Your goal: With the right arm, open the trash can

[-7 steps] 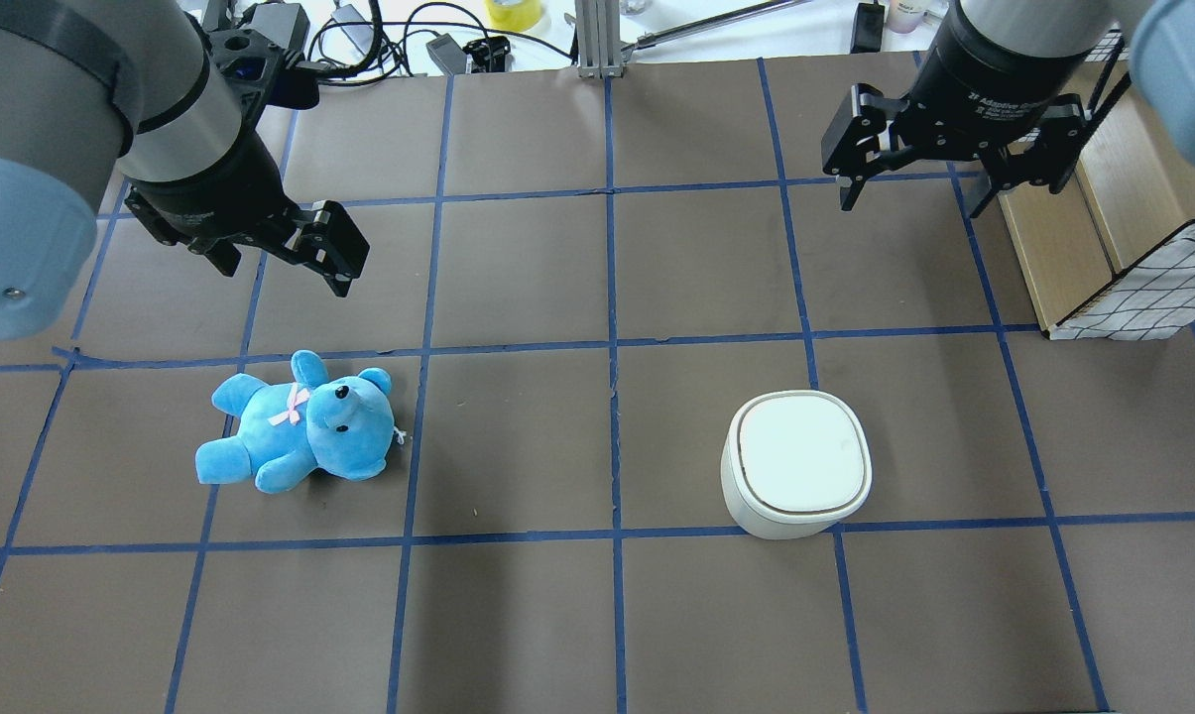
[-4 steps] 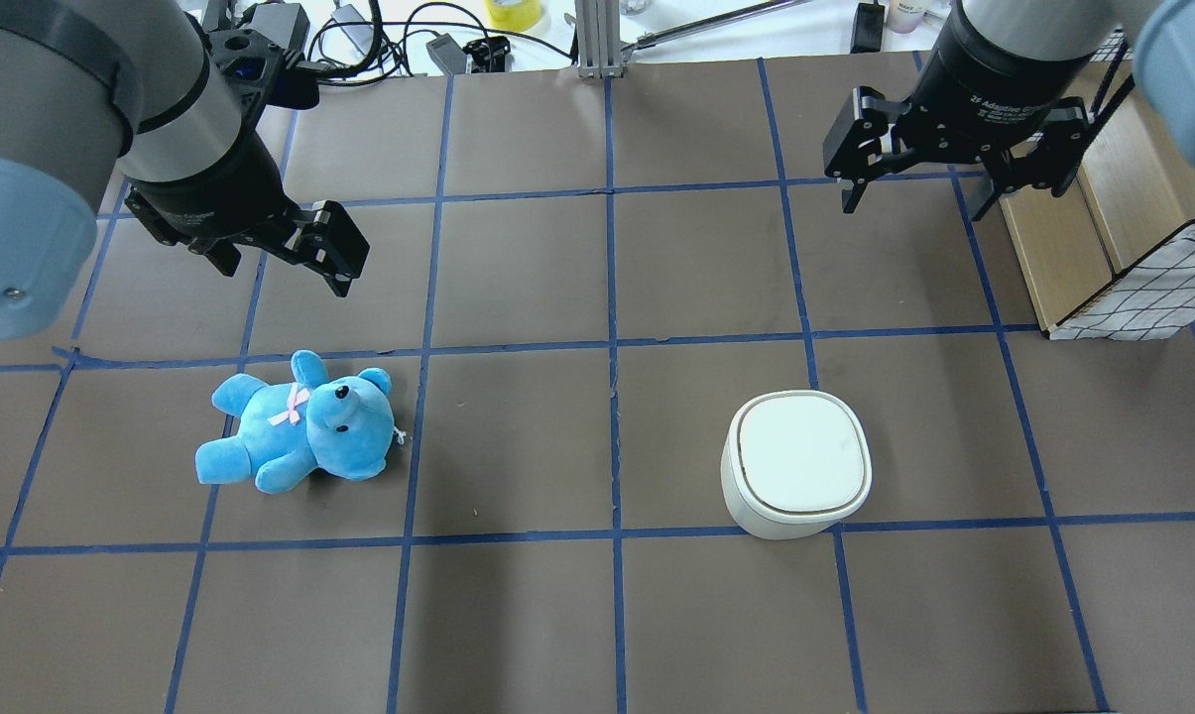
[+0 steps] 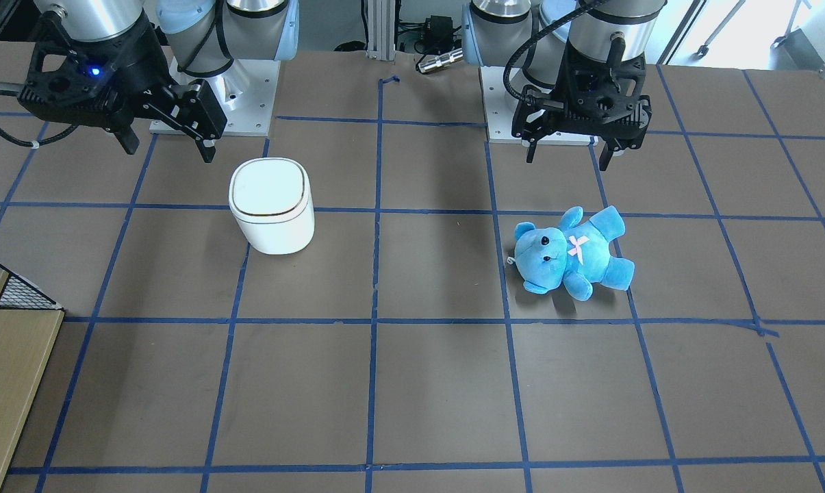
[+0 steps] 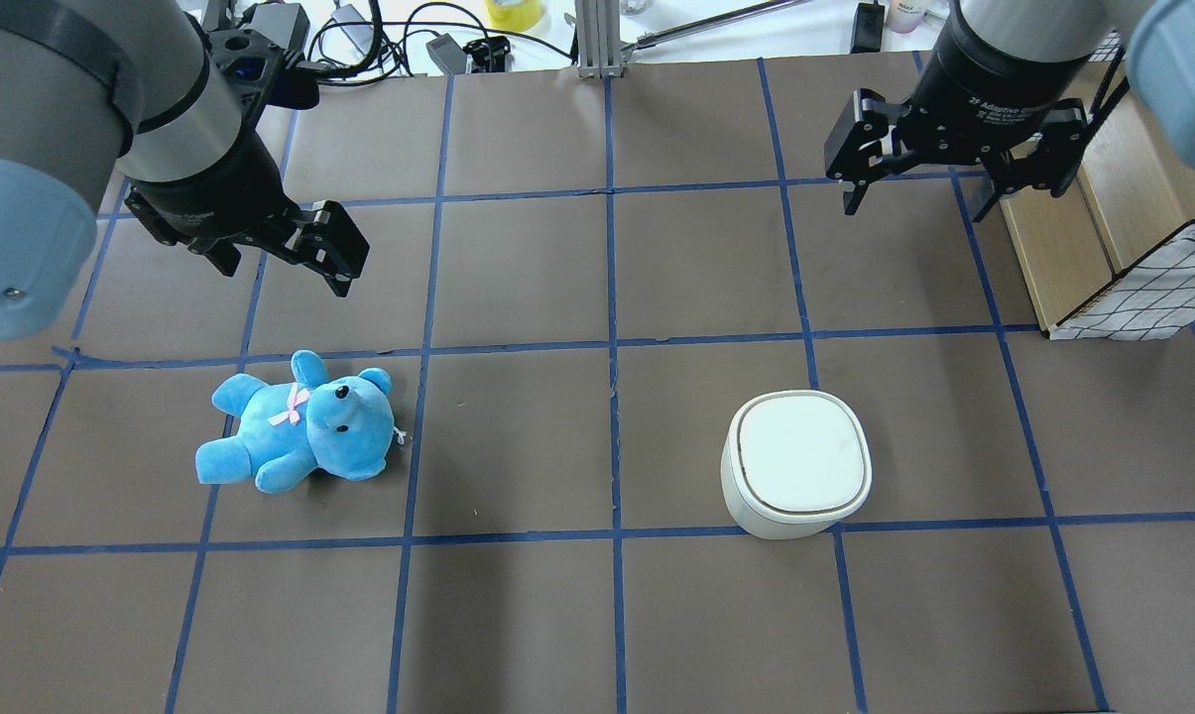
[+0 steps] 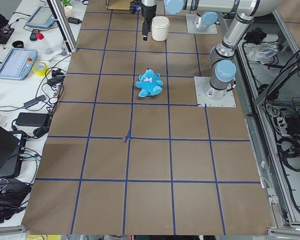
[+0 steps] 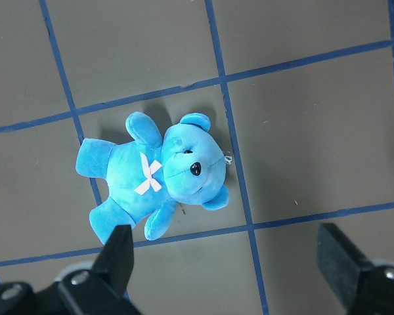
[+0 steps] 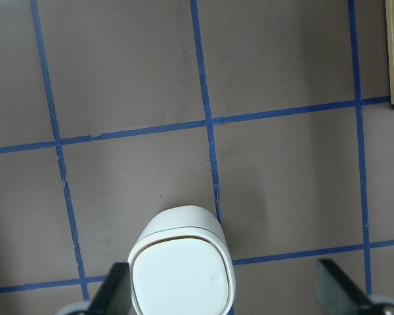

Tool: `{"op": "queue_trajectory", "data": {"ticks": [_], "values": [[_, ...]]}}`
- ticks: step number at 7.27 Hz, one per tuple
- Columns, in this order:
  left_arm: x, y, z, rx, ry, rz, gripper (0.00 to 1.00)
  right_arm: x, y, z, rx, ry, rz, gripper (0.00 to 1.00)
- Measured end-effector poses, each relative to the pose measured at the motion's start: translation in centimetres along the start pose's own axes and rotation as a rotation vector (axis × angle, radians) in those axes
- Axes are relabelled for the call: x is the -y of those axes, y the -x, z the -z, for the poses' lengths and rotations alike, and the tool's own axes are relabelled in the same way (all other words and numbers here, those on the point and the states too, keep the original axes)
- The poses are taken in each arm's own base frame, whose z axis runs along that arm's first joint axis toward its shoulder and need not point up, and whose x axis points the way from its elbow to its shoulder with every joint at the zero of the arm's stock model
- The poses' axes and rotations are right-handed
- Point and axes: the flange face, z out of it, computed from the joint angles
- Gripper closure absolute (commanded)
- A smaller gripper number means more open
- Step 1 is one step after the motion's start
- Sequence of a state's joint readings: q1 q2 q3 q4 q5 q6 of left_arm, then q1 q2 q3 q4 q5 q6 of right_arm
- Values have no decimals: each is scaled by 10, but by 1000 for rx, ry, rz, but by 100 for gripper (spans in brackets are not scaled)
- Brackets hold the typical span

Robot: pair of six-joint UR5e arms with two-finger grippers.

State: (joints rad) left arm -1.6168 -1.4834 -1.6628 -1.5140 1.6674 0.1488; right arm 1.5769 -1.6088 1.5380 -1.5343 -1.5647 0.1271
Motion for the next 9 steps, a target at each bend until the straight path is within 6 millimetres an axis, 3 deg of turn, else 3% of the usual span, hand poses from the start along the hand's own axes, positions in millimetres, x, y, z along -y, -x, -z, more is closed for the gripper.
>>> {"op": "queue_trajectory", "data": {"ticks": [6, 8, 9], "values": [[0, 0, 0, 0, 0, 0, 0, -1, 2, -4, -2, 13, 3, 0], [0, 0, 0, 0, 0, 0, 0, -4, 2, -9, -4, 26, 2, 11], [0, 0, 0, 0, 0, 0, 0, -6, 2, -15, -4, 38, -1, 23]]}}
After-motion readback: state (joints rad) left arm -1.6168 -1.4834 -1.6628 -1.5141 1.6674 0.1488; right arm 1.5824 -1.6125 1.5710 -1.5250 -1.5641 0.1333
